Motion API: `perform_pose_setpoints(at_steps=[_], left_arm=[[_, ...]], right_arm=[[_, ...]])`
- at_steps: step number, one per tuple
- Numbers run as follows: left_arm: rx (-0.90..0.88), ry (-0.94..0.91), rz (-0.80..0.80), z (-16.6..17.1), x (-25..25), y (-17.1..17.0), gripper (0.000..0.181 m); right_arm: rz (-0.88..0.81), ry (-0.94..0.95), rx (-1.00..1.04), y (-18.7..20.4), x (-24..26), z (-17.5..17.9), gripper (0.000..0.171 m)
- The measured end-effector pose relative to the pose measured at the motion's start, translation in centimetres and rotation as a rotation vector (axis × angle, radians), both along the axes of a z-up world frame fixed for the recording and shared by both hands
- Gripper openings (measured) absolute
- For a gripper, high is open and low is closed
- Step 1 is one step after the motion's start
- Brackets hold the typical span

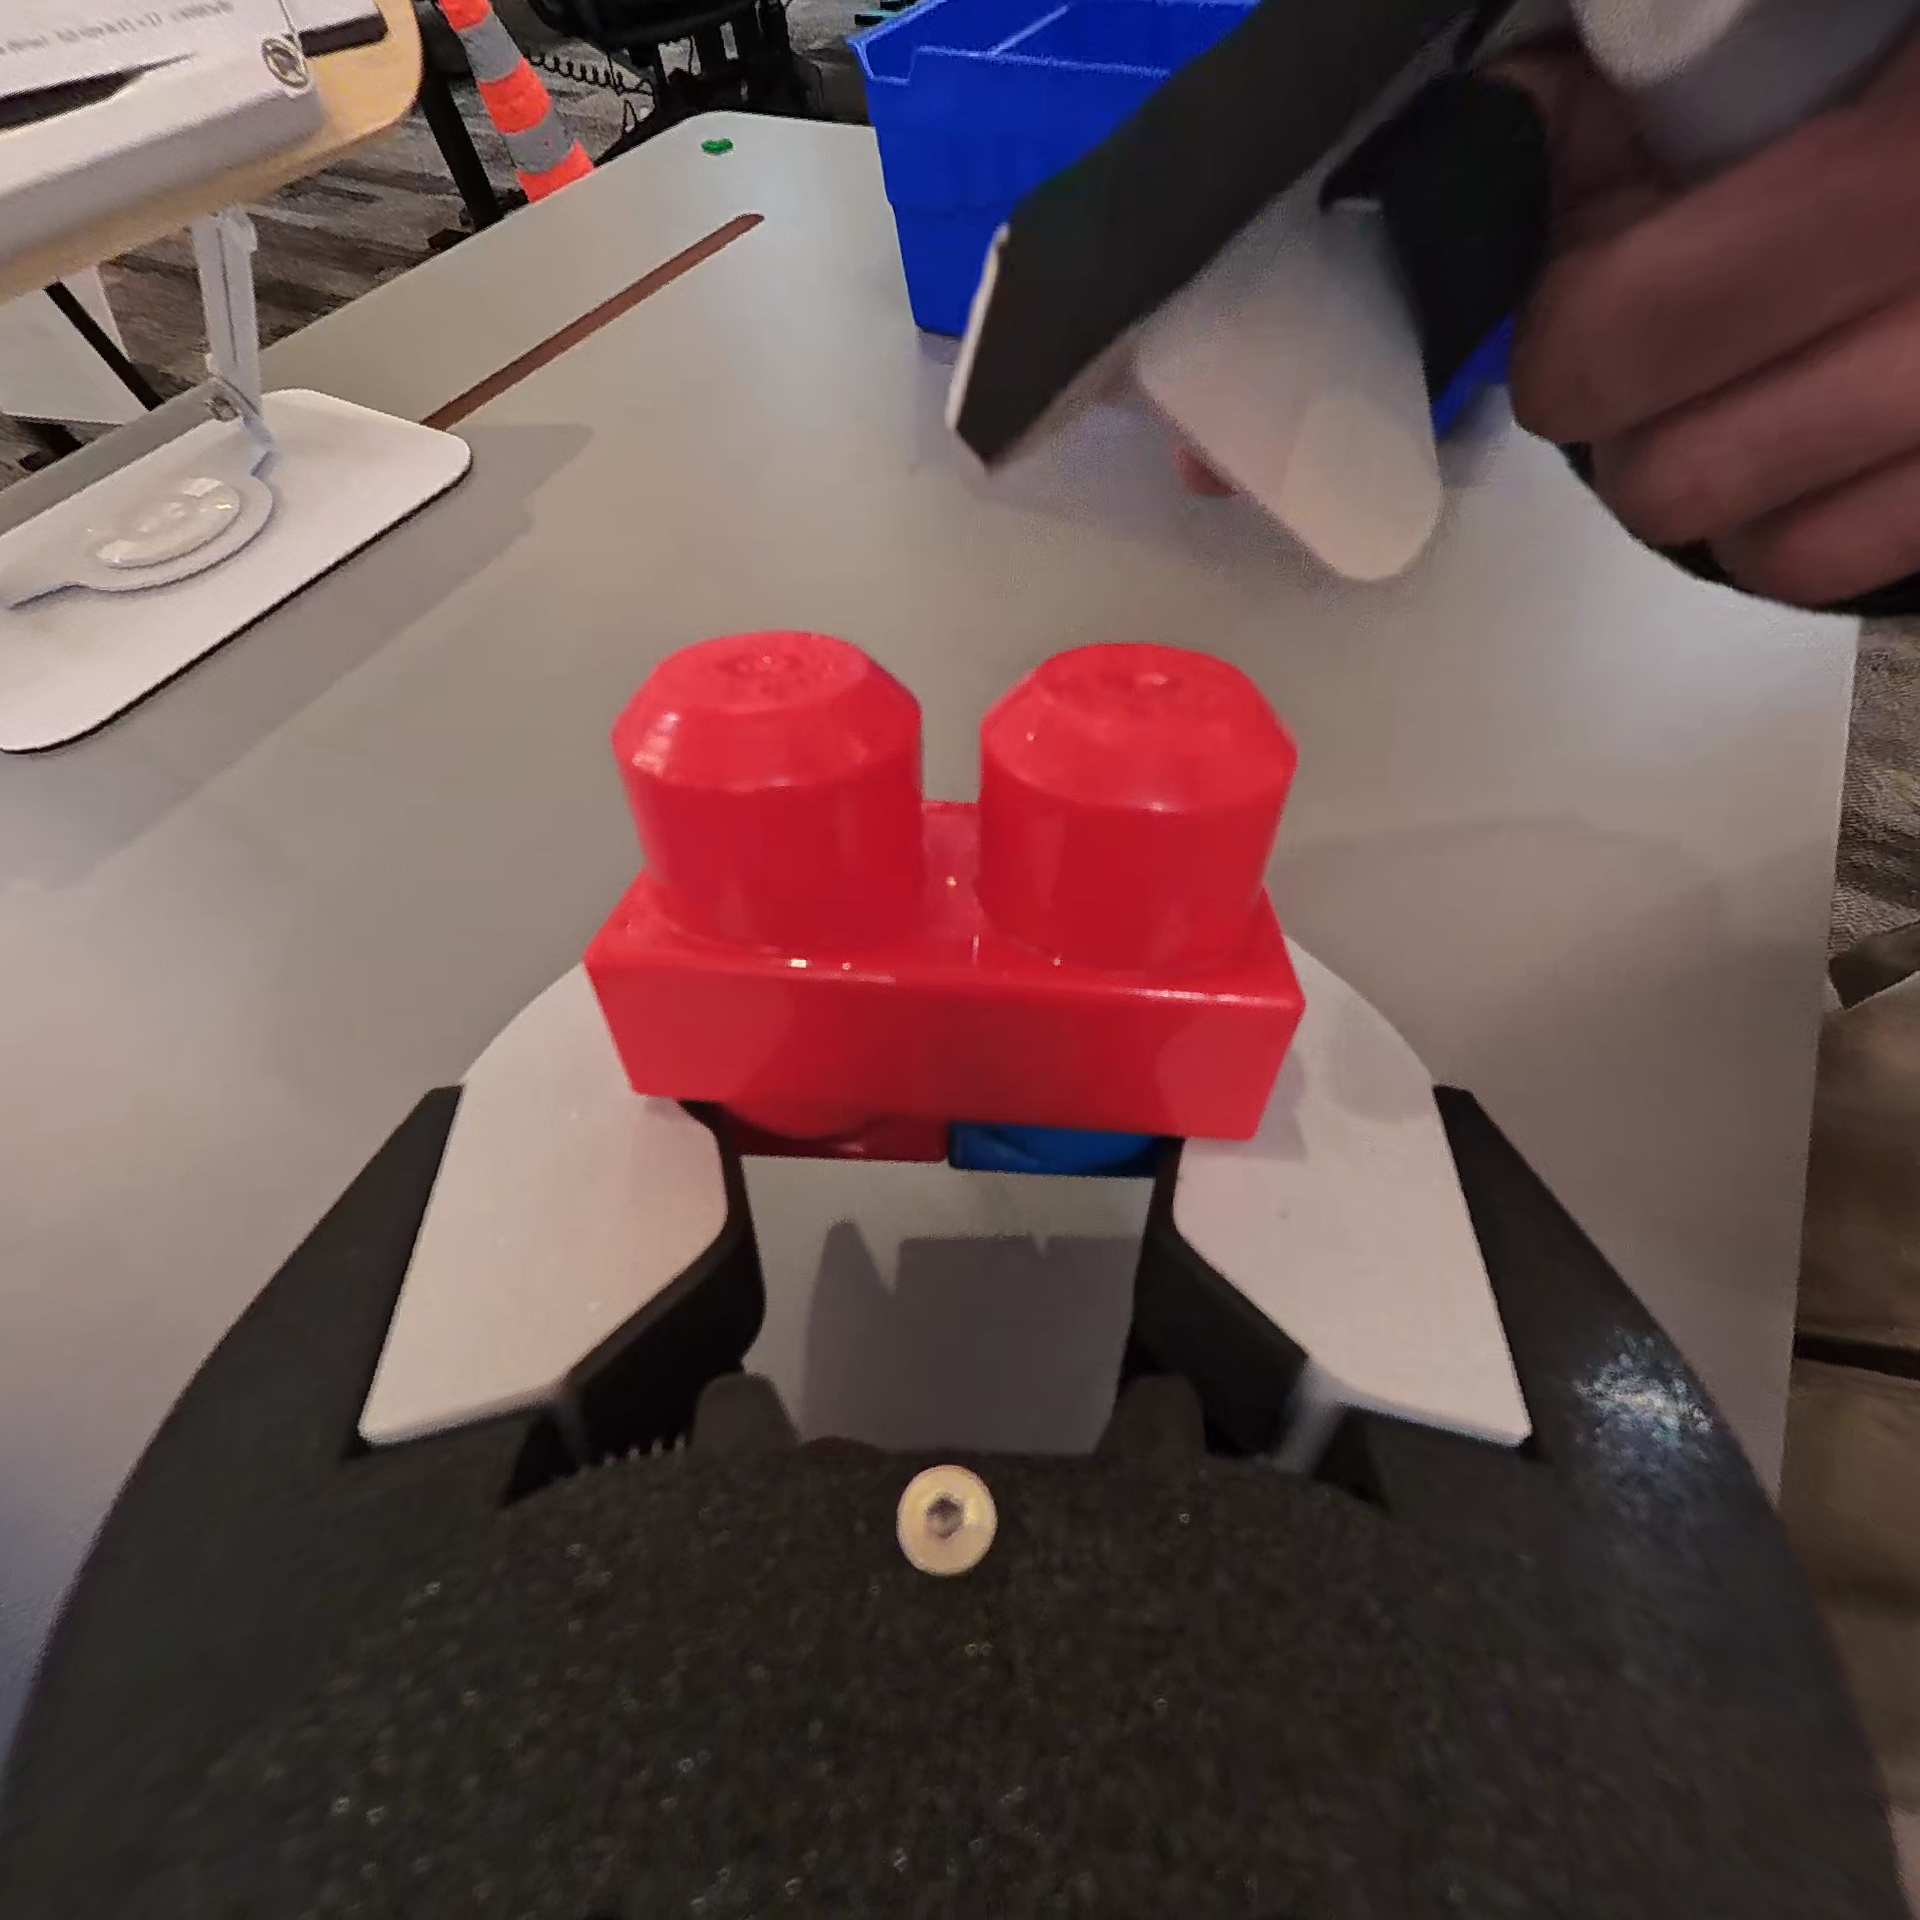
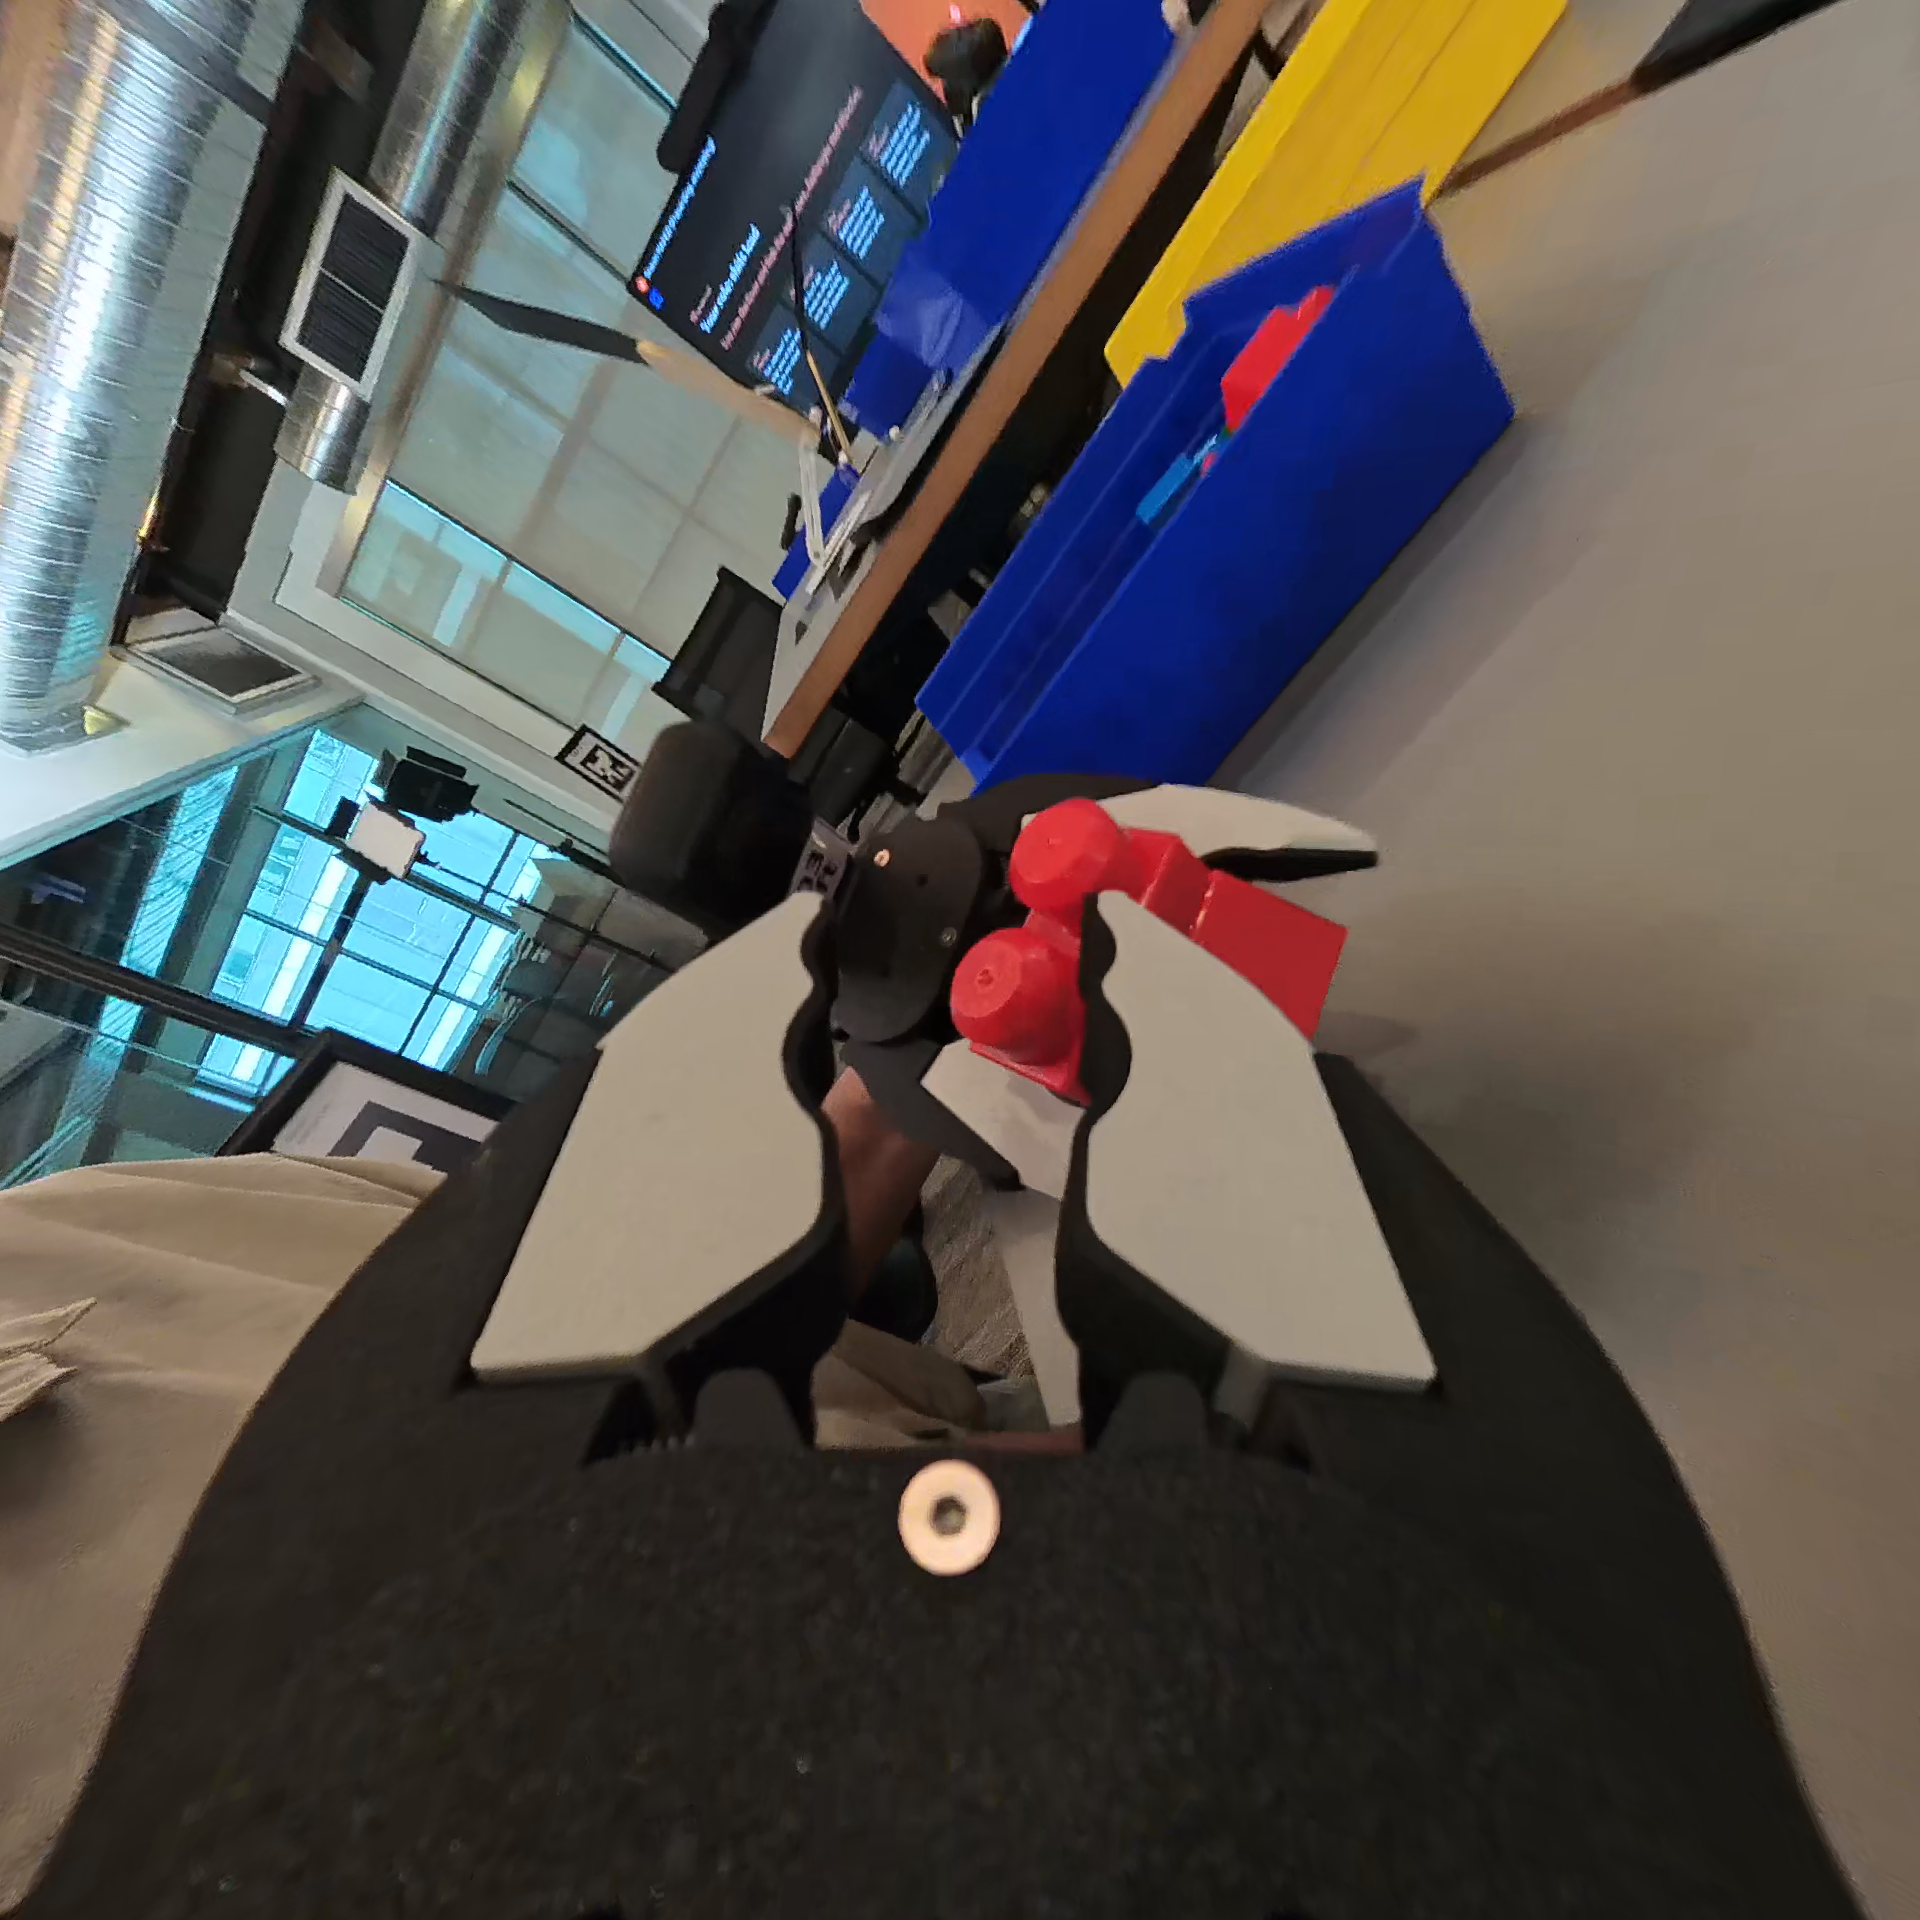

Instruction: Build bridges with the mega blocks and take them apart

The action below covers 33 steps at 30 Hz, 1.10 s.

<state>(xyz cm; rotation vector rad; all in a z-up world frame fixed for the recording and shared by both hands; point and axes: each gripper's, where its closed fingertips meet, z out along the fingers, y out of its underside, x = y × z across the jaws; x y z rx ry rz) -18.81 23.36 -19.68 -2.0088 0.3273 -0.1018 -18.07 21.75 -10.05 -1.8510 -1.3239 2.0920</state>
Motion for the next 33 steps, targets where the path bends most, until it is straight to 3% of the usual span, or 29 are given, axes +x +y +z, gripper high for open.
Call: perform_pose_setpoints(at_steps=[2, 5, 14, 24, 33], left_arm=[[0.012, -0.004, -0.004, 0.3, 0.1, -0.1, 0.089], [0.021, 0.017, -0.018, 0.6, 0.3, -0.3, 0.089], [0.017, 0.102, -0.079, 1.5, 1.8, 0.1, 0.089], [-0.027, 0.113, -0.139, 0.6, 3.6, 0.9, 0.089], [-0.1, 0.099, -0.164, -0.3, 4.1, 1.4, 0.089]], right_arm=[[-0.012, 0.014, 0.014, 1.1, 0.1, -0.1, 0.047], [0.033, -0.045, 0.02, 1.7, 0.1, -2.5, 0.064], [0.228, -0.129, -0.246, -0.6, 0.6, -5.5, 0.093], [0.237, -0.138, -0.274, -0.7, 0.6, -5.9, 0.096], [0.255, -0.139, -0.428, -0.3, 0.9, -6.2, 0.087]])
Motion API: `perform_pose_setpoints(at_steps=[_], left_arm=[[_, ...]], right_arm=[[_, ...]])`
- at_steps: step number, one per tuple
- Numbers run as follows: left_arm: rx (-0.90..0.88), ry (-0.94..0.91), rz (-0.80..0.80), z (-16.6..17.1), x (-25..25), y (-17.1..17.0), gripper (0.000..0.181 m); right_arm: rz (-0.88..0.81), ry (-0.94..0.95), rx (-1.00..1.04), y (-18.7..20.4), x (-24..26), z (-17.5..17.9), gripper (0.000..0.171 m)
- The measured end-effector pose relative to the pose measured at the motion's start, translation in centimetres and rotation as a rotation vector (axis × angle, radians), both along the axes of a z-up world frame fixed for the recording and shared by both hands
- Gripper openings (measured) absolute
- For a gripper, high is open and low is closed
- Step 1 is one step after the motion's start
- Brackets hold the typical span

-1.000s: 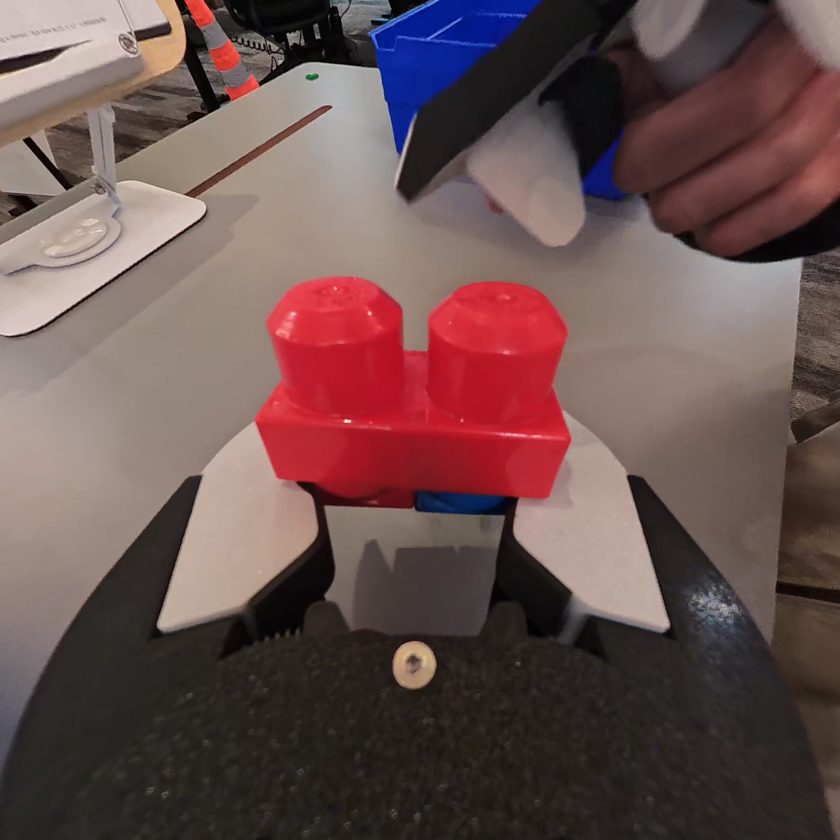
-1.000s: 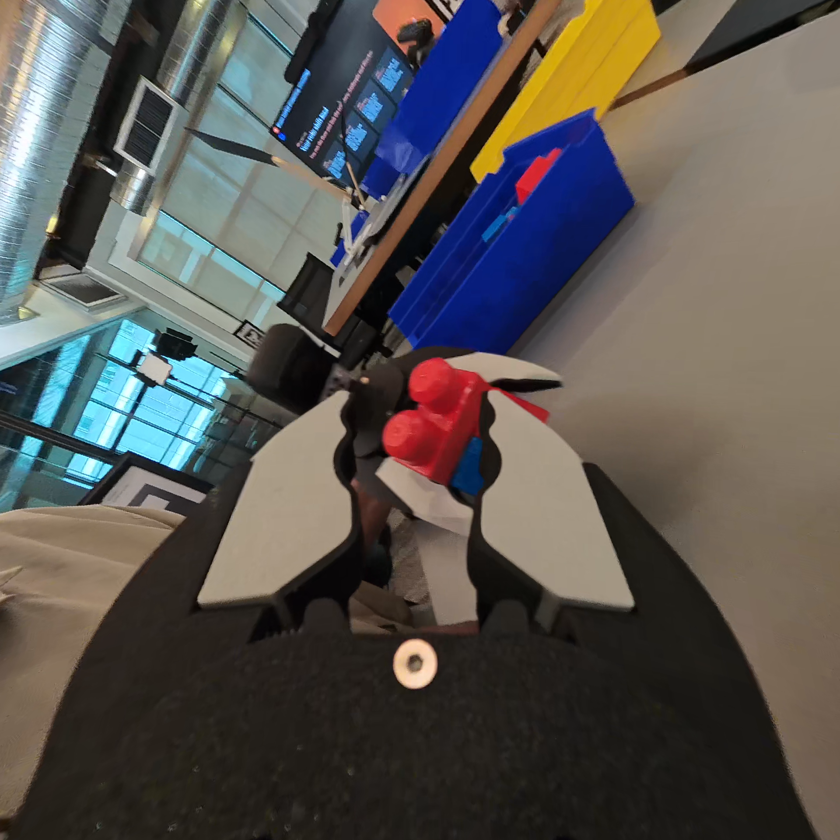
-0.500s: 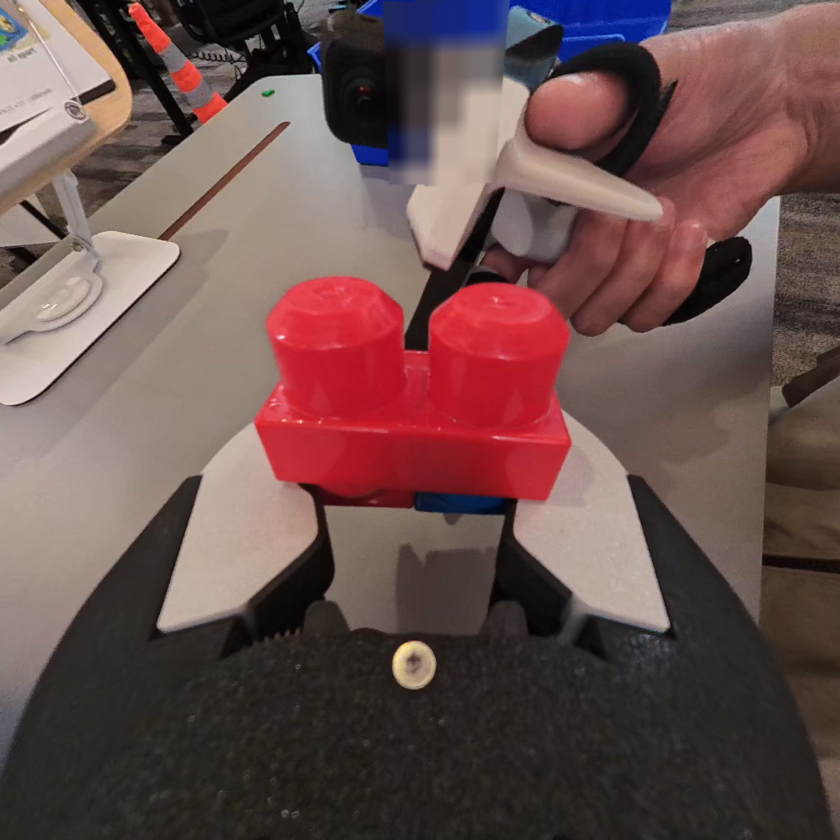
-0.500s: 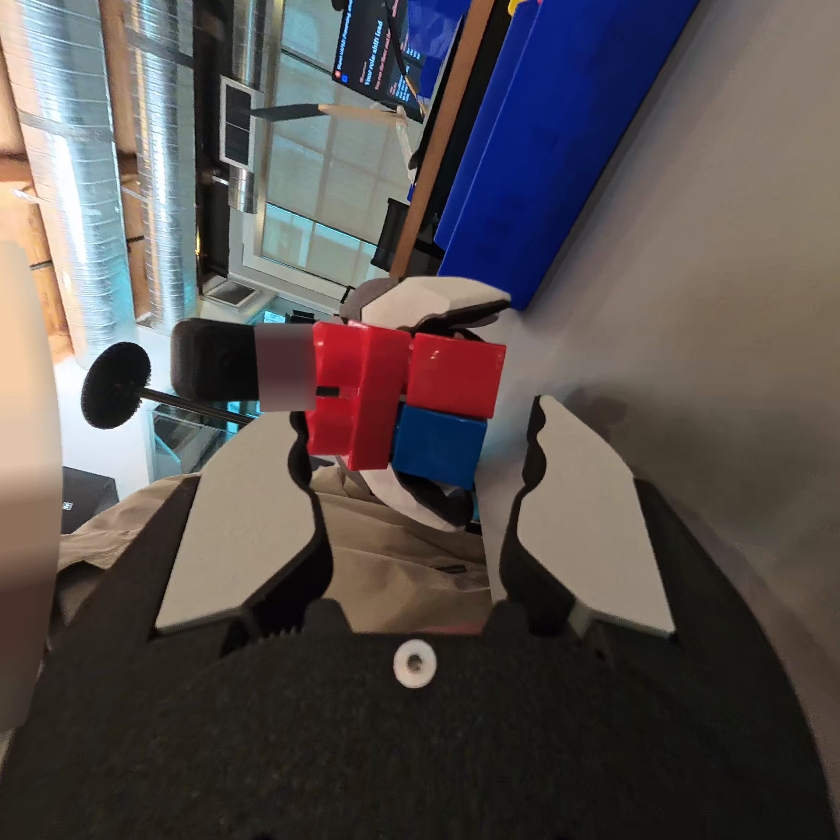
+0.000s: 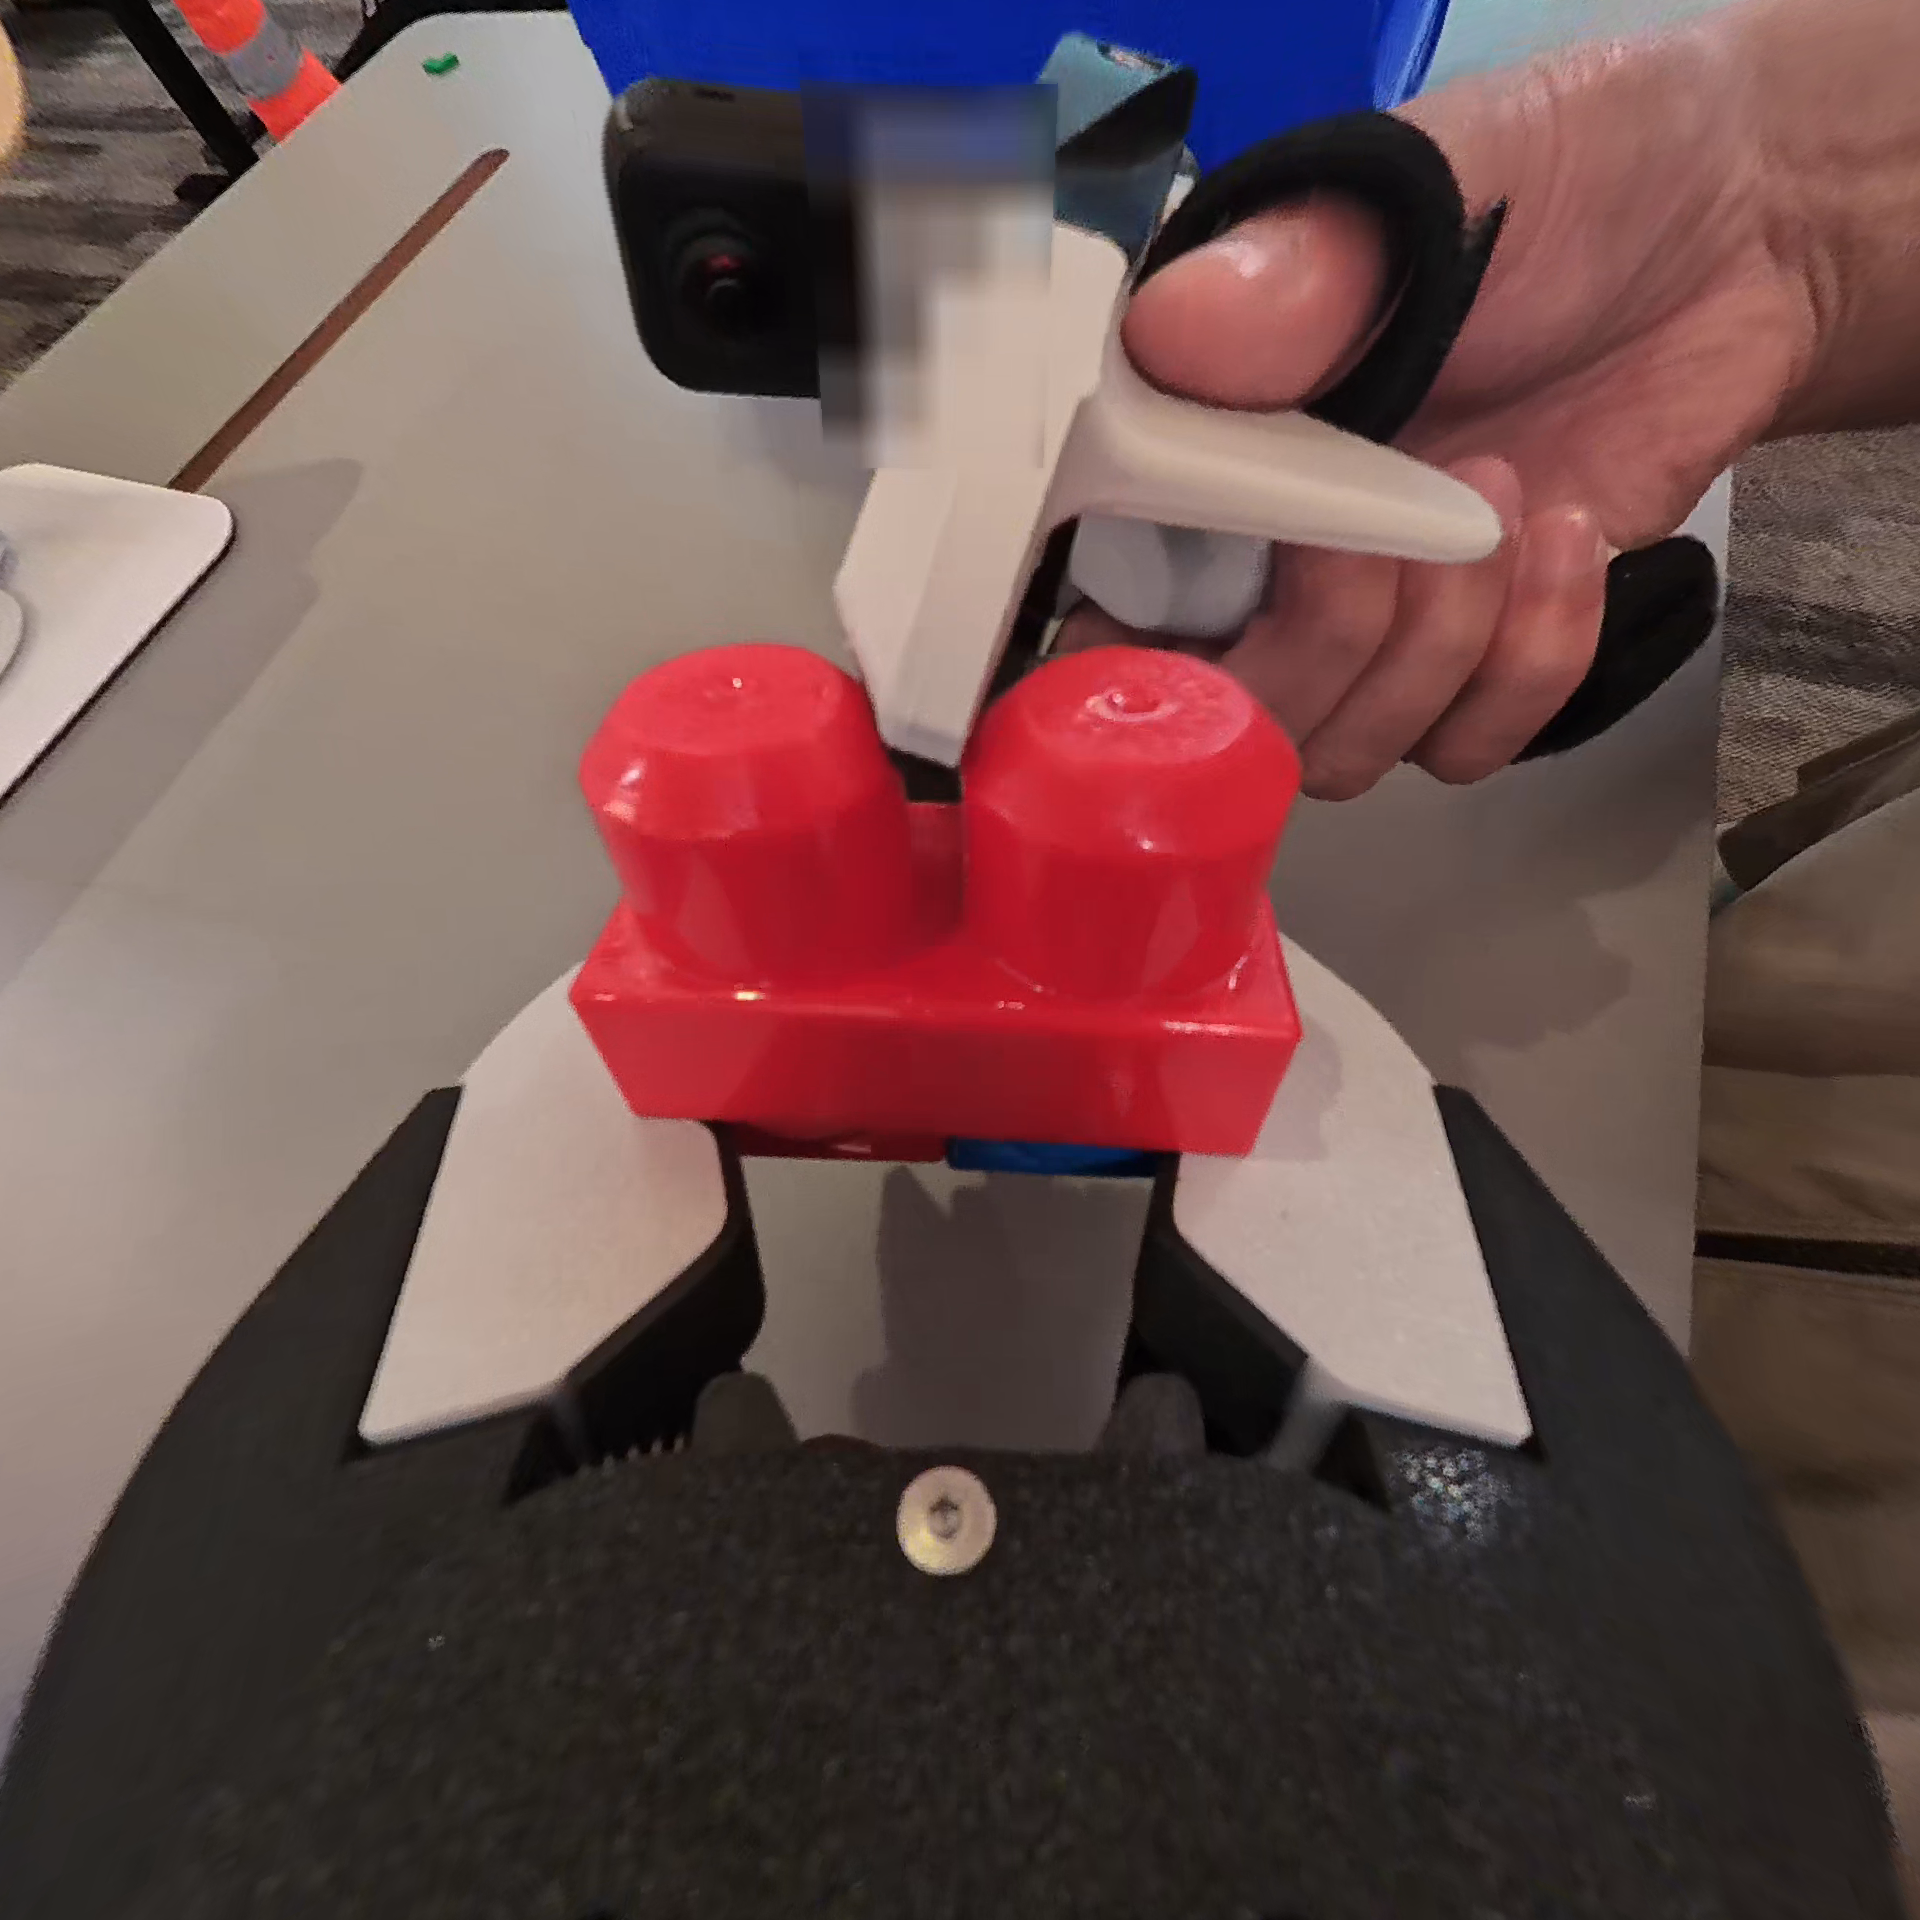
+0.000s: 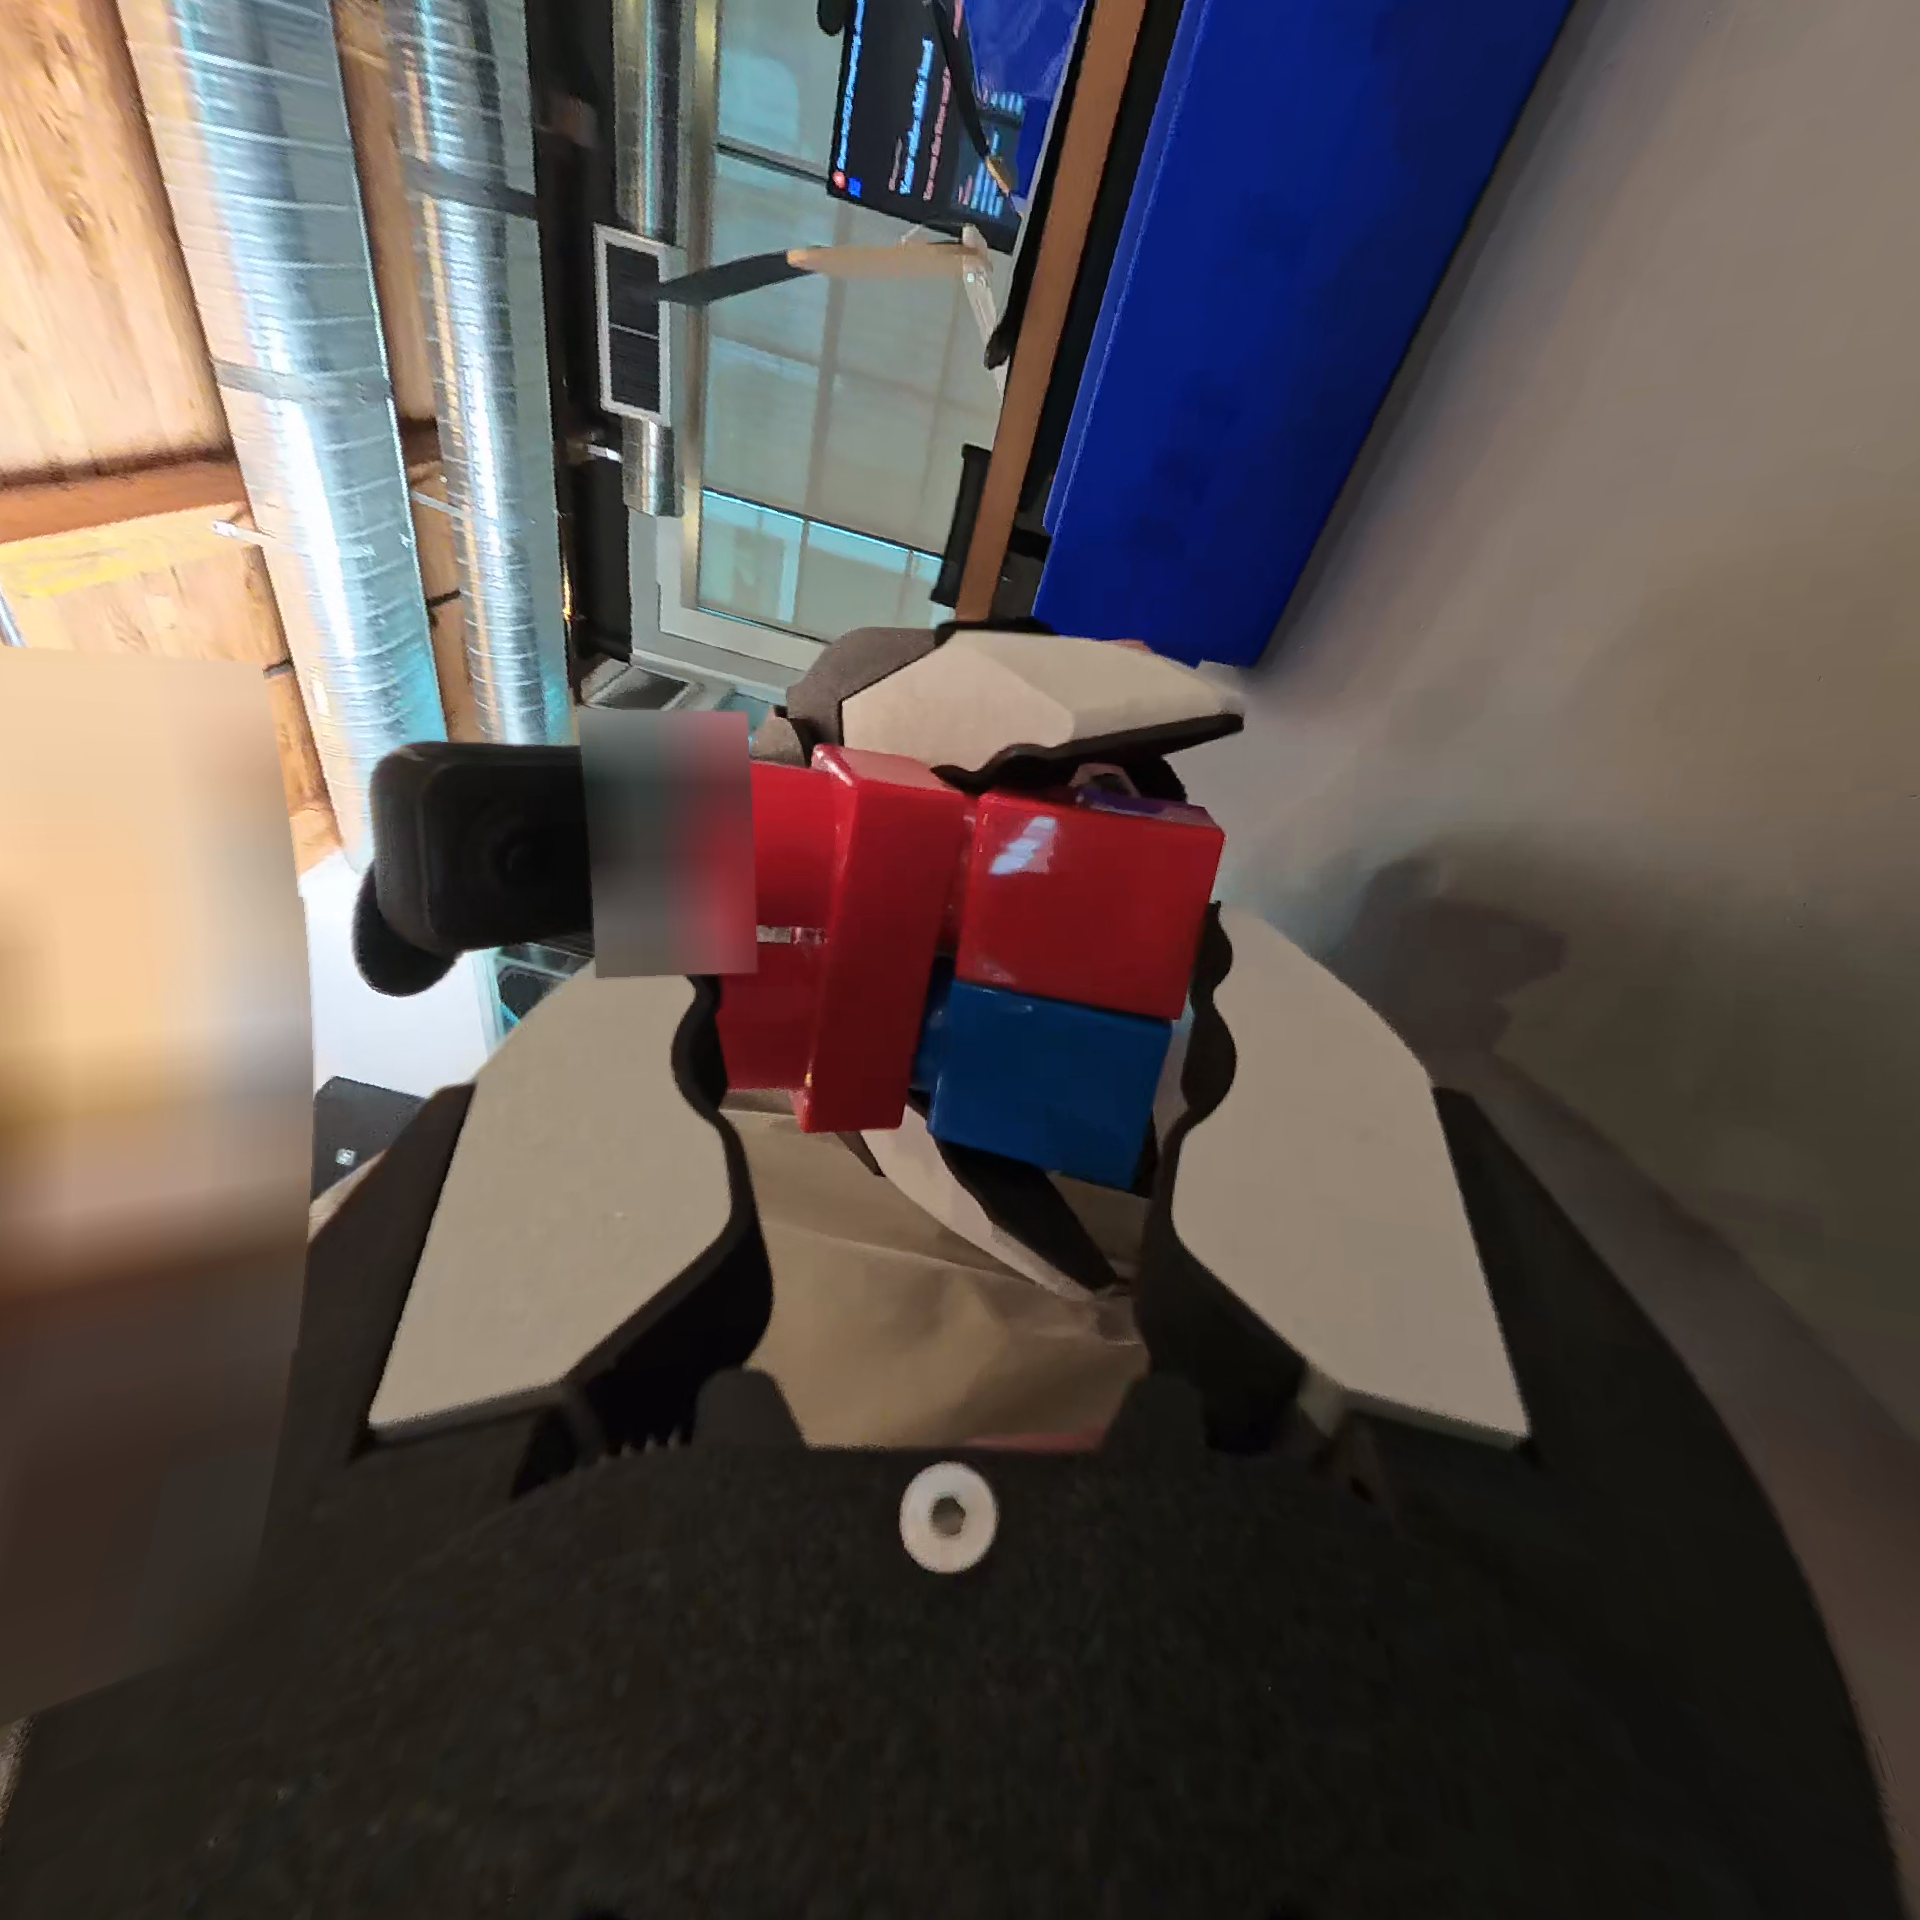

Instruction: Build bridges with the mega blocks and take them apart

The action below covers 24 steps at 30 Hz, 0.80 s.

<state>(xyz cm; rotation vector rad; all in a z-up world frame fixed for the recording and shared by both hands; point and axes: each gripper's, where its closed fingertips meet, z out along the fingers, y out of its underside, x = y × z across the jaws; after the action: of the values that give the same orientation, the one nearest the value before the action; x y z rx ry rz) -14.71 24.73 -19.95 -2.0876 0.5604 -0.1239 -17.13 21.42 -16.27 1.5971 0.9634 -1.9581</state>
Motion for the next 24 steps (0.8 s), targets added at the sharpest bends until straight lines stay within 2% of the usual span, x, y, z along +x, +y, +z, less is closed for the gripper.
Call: perform_pose_setpoints(at_steps=[19, 24], left_arm=[[-0.065, -0.039, 0.003, -0.7, 0.2, 0.3, 0.09], [-0.075, -0.069, 0.03, -0.8, -0.5, 0.1, 0.092]], right_arm=[[-0.022, -0.015, -0.125, 0.7, 0.3, -0.5, 0.083], [-0.041, 0.016, -0.167, 1.7, 0.5, 0.0, 0.072]])
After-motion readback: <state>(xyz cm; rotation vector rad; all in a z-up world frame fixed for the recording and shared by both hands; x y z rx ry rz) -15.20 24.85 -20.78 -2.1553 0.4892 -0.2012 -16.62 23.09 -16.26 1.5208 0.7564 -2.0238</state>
